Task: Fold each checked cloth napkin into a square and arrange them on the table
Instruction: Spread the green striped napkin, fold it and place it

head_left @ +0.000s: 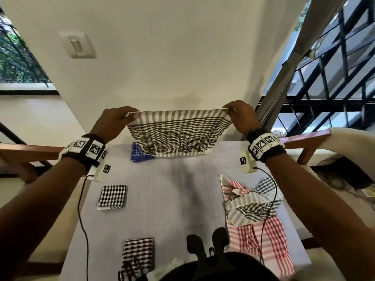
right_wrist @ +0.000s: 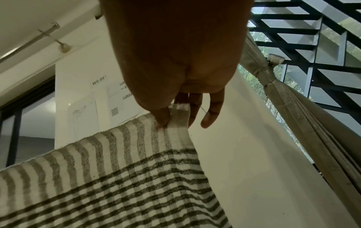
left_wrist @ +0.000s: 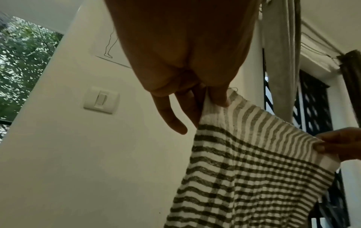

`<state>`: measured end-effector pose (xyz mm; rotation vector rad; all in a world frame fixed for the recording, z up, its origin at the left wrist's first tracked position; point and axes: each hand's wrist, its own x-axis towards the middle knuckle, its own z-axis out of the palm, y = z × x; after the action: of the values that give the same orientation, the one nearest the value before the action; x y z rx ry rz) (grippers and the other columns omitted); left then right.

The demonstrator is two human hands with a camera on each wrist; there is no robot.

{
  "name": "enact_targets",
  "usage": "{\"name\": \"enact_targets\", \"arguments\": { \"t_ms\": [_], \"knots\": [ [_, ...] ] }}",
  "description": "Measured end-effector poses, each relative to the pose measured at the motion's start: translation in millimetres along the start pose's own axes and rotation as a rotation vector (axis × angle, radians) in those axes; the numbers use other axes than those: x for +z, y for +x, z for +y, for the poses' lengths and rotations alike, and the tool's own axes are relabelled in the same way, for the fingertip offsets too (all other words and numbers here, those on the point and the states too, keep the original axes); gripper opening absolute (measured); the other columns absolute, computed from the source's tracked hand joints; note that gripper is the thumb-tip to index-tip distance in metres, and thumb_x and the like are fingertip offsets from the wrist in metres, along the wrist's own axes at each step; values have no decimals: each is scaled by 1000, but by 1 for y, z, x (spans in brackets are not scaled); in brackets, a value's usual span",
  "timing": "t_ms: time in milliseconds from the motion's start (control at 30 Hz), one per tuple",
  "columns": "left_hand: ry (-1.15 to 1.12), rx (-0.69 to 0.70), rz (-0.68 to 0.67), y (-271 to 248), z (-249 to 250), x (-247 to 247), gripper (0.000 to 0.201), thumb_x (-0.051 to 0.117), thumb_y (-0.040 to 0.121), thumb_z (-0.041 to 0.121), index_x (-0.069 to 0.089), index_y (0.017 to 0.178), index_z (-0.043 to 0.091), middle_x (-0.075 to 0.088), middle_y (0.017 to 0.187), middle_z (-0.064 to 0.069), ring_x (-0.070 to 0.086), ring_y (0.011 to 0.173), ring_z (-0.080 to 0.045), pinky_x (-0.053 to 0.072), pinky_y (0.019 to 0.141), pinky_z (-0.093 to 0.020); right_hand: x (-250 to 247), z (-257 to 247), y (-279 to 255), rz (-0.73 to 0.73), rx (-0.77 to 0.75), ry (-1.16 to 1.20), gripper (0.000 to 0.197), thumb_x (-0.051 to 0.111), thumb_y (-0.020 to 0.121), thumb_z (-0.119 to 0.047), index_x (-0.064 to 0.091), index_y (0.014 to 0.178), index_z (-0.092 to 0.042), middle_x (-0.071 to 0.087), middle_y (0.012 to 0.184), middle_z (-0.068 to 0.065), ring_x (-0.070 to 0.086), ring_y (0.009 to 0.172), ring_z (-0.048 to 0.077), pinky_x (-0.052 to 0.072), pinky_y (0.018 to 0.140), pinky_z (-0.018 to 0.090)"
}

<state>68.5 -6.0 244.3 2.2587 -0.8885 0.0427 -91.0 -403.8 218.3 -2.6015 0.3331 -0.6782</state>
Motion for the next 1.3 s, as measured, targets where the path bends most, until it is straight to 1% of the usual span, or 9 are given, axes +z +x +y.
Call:
{"name": "enact_targets", "arguments": {
  "t_ms": [133,300,433,600,733,867,1000,1133,1300],
  "knots": [
    [-17,-39,-18,-52,-1,3,13,66,90,23,56,94,30,67,78,3,60,67,-4,44,63,-22,6,0,-63,2,-61,82,20,62,92,-9,72,109,-13,66,99,8,63,91,26,47,78,31],
    [-135,-142,-286,-153,-21,37,12,73,83,20,69,90,29,72,95,19,67,88,2,54,75,-21,44,3,-176,-157,-38,189,25,56,92,-26,73,105,-15,65,91,2,62,84,20,50,73,33],
    [-176,-257,-348,-223,-43,69,18,78,78,19,74,87,33,72,93,23,66,88,4,48,79,-11,74,17,-255,-291,-26,222,27,56,94,-37,75,103,-21,67,94,-9,61,89,9,49,80,25],
    [-208,-275,-470,-258,-58,95,24,76,81,19,73,84,43,71,88,26,67,86,5,48,79,-10,94,33,-313,-479,134,204,19,64,87,-25,77,101,-26,64,93,-20,57,83,-4,45,76,15],
    [-155,-218,-538,-260,-70,104,27,71,86,21,67,87,48,67,93,34,65,87,8,49,79,-12,97,42,-319,-637,199,173,17,69,89,-12,77,101,-21,67,97,-16,59,86,-3,37,77,0],
    [-181,-254,-491,-243,-80,113,15,62,92,22,69,97,35,71,93,20,64,90,4,50,82,-16,102,51,-305,-632,253,196,17,69,89,-10,76,102,-19,70,97,-13,65,89,3,41,79,3],
    [-197,-399,-353,-206,-101,130,8,65,91,19,69,97,20,72,86,5,68,77,-8,57,75,-33,108,61,-268,-542,339,235,13,73,86,-10,75,96,-18,68,91,-10,61,85,-3,41,77,4],
    [-148,-542,-265,-154,-112,149,8,66,89,18,68,92,11,70,75,0,65,63,-10,51,58,-23,125,68,-218,-413,562,260,6,75,86,-22,73,80,-23,69,78,-13,64,74,2,45,65,13],
    [-63,-655,-283,-108,-146,179,7,68,87,29,70,87,22,73,82,-5,69,78,-22,56,80,-38,165,86,-176,-368,693,164,11,73,86,-30,73,78,-23,73,86,-1,65,87,18,42,73,22]
  ]
}}
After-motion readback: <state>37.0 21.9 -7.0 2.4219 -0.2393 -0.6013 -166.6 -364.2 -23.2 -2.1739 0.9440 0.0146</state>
